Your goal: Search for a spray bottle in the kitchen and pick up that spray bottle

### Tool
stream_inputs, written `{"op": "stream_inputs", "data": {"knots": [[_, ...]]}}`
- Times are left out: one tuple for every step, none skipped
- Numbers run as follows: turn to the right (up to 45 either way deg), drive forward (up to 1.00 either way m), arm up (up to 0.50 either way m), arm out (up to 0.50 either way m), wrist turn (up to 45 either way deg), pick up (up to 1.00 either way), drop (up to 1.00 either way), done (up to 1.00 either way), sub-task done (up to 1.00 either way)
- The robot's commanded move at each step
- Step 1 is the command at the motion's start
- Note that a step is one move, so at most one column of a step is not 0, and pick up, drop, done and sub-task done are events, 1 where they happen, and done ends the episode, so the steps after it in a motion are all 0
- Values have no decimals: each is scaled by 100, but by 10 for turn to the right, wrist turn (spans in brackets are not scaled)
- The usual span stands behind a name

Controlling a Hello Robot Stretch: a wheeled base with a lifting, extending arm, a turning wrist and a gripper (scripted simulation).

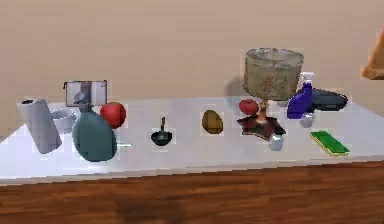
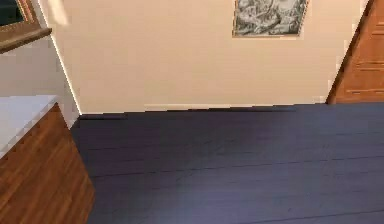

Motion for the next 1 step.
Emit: {"op": "stream_inputs", "data": {"knots": [[-450,0,0,0,0,0,0,0,0]]}}
